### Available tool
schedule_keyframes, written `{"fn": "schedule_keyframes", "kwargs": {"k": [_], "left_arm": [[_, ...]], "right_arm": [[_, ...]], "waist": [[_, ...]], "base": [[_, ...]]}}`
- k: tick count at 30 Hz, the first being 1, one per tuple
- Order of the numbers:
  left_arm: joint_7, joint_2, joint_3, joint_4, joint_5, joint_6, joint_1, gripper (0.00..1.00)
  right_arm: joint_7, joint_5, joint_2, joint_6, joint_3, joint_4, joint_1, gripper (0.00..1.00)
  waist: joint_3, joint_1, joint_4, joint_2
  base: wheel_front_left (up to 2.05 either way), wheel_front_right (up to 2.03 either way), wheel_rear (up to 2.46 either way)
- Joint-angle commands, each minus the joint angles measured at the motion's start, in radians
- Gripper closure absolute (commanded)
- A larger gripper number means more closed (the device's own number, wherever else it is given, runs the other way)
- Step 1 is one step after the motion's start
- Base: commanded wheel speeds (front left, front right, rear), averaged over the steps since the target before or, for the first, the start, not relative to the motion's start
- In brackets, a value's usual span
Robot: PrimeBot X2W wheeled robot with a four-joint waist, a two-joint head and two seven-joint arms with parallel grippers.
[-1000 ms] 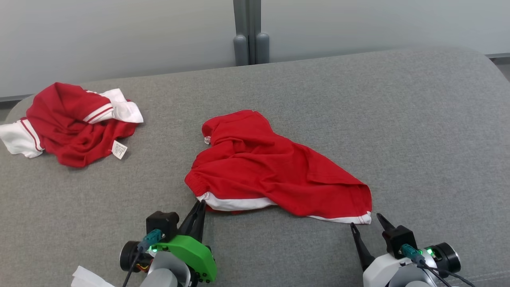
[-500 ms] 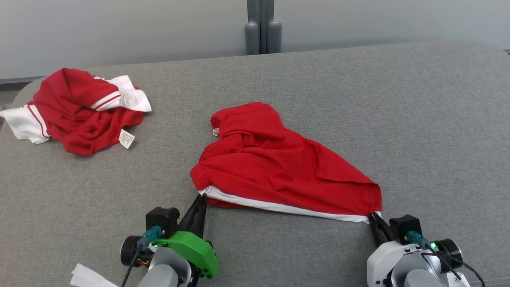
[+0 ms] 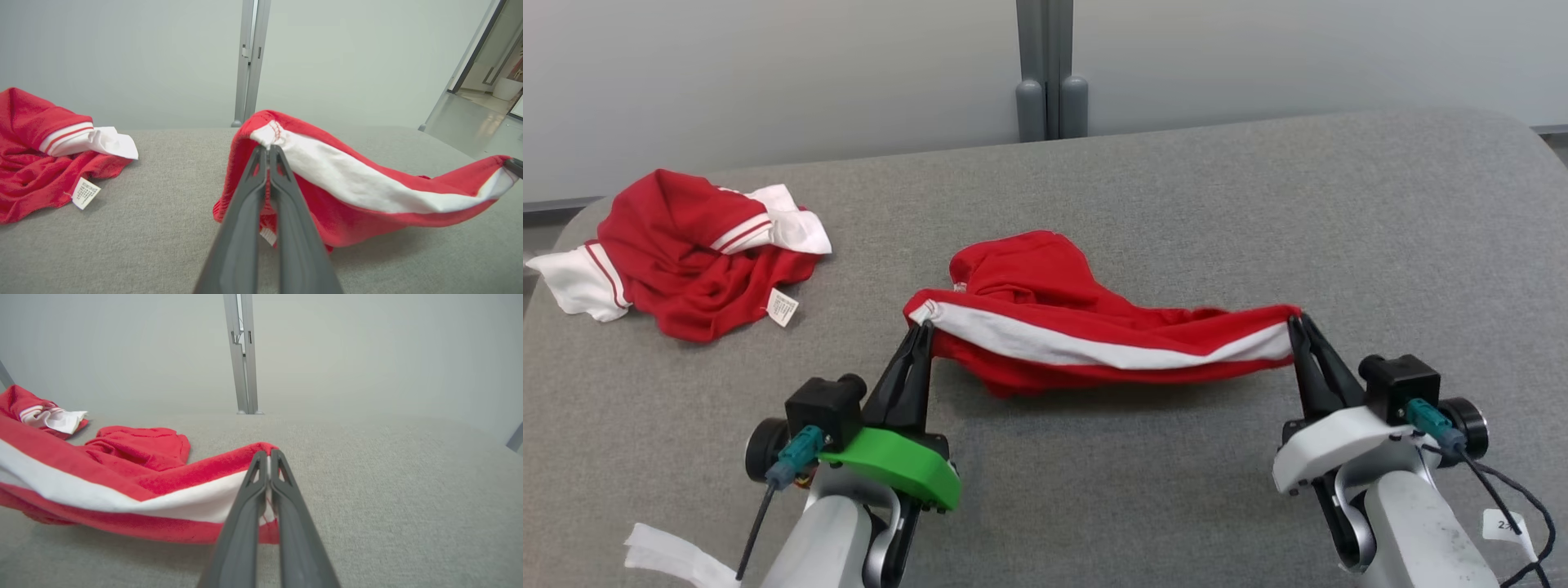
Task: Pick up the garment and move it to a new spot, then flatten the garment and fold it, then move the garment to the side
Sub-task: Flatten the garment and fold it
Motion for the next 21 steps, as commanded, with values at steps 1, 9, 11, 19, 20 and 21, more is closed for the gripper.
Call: {"fn": "schedule_keyframes", "kwargs": {"k": [1, 9, 11, 19, 20, 21], "left_arm": [[-0.003, 0.013, 0.008, -0.029, 0.008, -0.007, 0.005, 1.00], [0.006, 0.057, 0.051, -0.336, -0.009, -0.024, -0.010, 1.00], [0.027, 0.076, 0.064, -0.439, -0.015, -0.020, -0.013, 1.00], [0.200, 0.174, 0.084, -0.836, 0.010, -0.009, -0.051, 1.00], [0.230, 0.183, 0.082, -0.873, 0.009, -0.009, -0.060, 1.00], [0.250, 0.189, 0.079, -0.898, 0.007, -0.010, -0.068, 1.00]], "right_arm": [[-0.001, 0.015, -0.003, -0.002, 0.001, -0.044, 0.005, 1.00], [0.004, 0.050, -0.022, -0.002, -0.012, -0.407, 0.049, 1.00], [0.016, 0.045, -0.028, -0.002, -0.027, -0.514, 0.064, 1.00], [0.104, 0.029, -0.031, -0.002, -0.060, -0.898, 0.111, 1.00], [0.116, 0.028, -0.033, -0.002, -0.061, -0.937, 0.114, 1.00], [0.126, 0.027, -0.033, -0.002, -0.063, -0.965, 0.114, 1.00]], "waist": [[-0.029, 0.0000, 0.000, 0.0000], [-0.093, 0.0000, -0.003, 0.0000], [-0.103, 0.0000, -0.006, 0.0000], [-0.115, 0.0000, -0.027, 0.0000], [-0.113, 0.0000, -0.031, 0.0000], [-0.111, 0.0000, -0.033, 0.0000]], "base": [[0.00, 0.00, 0.00], [0.00, 0.00, 0.00], [0.00, 0.00, 0.00], [0.00, 0.00, 0.00], [0.00, 0.00, 0.00], [0.00, 0.00, 0.00]]}}
